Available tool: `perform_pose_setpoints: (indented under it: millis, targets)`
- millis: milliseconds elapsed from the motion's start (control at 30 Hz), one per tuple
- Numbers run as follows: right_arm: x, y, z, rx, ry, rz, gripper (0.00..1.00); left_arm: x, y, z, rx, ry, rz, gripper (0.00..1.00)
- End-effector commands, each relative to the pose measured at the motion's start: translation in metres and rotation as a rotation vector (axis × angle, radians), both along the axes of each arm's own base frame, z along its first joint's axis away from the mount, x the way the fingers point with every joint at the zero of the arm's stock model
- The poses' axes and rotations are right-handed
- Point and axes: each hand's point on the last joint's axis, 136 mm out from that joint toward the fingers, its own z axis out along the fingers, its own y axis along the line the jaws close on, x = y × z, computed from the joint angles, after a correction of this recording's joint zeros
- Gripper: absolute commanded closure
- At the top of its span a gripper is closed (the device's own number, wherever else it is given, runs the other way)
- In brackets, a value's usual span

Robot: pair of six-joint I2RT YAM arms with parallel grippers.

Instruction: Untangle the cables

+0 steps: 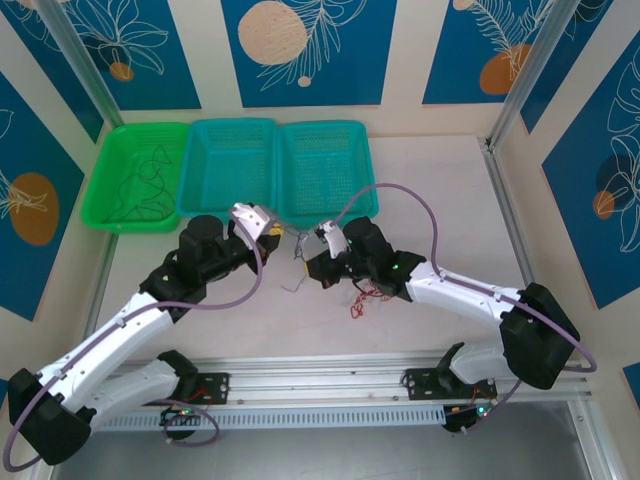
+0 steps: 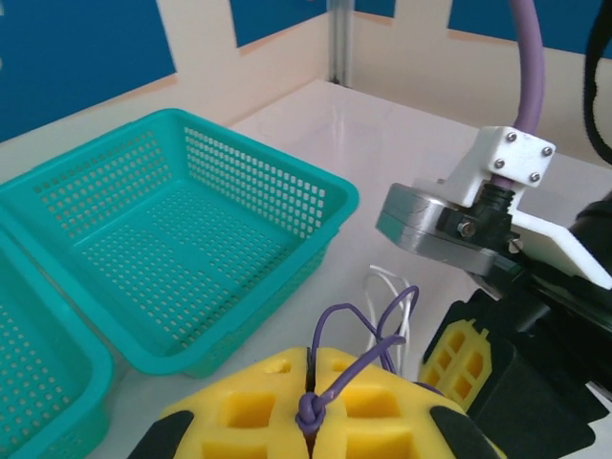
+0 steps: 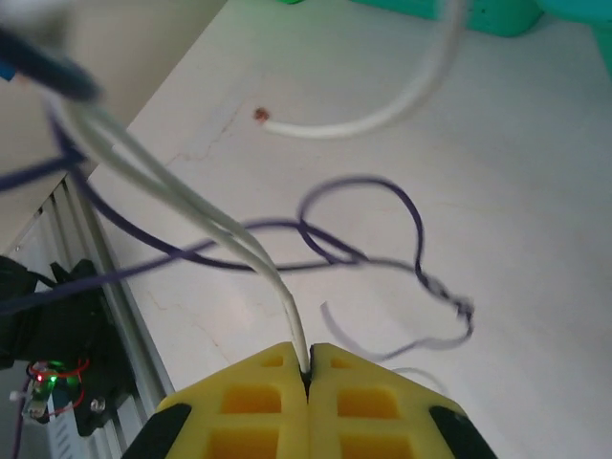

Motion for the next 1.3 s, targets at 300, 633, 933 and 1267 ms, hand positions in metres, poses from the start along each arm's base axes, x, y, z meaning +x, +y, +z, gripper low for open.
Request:
perform_pose_setpoints:
  millis: [300,633,933,1267]
  targets:
    - [0.039,-0.187,-0.080,-0.095,0.343,-0.812,1.00,0.020,0.102,0.028,0.021,-0.082,0.476,1.00]
    - [0.035,-0.221,-0.055,-0.025,0.377,-0.925,1.00,0.030,0.134,0.059,-0.011,-0.094,0.608,1.00]
    - [0.030,-0.215,-0.053,-0.003,0.419,-0.905,1.00,0.100,0.222,0.124,-0.001,-0.155,0.831,1.00]
    - [0.017,-0.220,-0.042,0.010,0.401,-0.905,1.00,0.188,0.356,0.102,-0.097,-0.036,1.070,1.00]
